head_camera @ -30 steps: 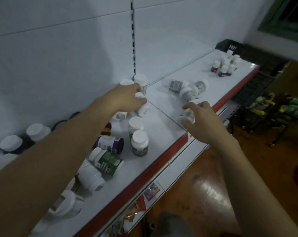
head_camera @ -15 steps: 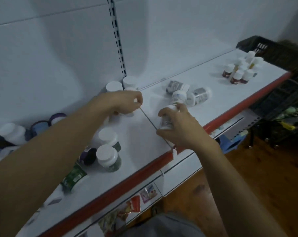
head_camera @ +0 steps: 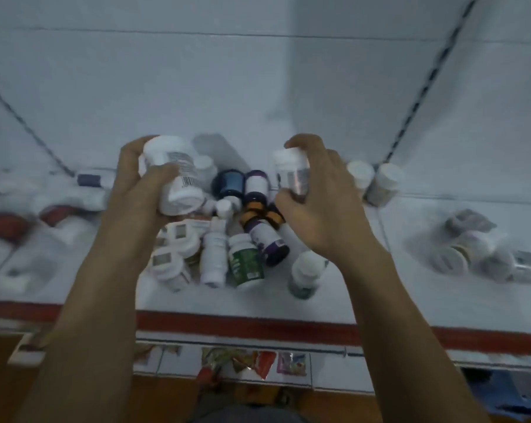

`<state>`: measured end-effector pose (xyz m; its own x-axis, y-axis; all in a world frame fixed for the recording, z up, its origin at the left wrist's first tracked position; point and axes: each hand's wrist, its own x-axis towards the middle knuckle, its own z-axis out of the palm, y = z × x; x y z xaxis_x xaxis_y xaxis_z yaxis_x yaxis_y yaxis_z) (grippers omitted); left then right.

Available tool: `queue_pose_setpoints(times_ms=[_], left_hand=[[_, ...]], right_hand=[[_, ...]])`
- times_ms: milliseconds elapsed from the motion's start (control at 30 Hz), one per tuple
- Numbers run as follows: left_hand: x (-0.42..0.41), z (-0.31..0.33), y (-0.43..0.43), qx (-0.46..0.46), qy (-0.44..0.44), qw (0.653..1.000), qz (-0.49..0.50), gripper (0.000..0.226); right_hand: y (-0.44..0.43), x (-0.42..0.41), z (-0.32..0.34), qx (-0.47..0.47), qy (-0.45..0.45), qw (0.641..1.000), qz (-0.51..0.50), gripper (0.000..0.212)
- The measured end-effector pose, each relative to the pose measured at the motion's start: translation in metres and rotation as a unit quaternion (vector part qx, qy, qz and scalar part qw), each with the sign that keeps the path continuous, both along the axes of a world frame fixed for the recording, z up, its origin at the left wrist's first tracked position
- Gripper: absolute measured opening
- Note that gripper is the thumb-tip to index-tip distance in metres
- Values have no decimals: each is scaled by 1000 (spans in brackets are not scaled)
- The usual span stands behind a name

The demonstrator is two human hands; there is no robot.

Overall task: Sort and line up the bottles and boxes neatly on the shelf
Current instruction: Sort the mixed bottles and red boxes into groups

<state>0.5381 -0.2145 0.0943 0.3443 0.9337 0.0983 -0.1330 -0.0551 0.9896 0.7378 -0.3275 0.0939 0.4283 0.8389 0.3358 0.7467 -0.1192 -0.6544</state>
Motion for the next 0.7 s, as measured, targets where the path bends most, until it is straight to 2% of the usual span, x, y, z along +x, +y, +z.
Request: queue_pose_setpoints(times_ms=[200, 400, 500, 700], left_hand=[[-143, -7, 20, -54, -61, 979, 184, 30], [-286, -16, 40, -49, -31, 941, 334, 30], [-342, -19, 76, -43, 0, 934, 355, 31], [-427, -48, 161, -76, 86, 931, 348, 37]], right_hand=[[74, -113, -8, 6, 35, 984, 177, 39], [154, -252, -9, 17, 73, 950, 302, 36], [194, -317, -14, 11, 59, 944, 325, 37], [270, -409, -31, 3, 42, 951, 306, 40]])
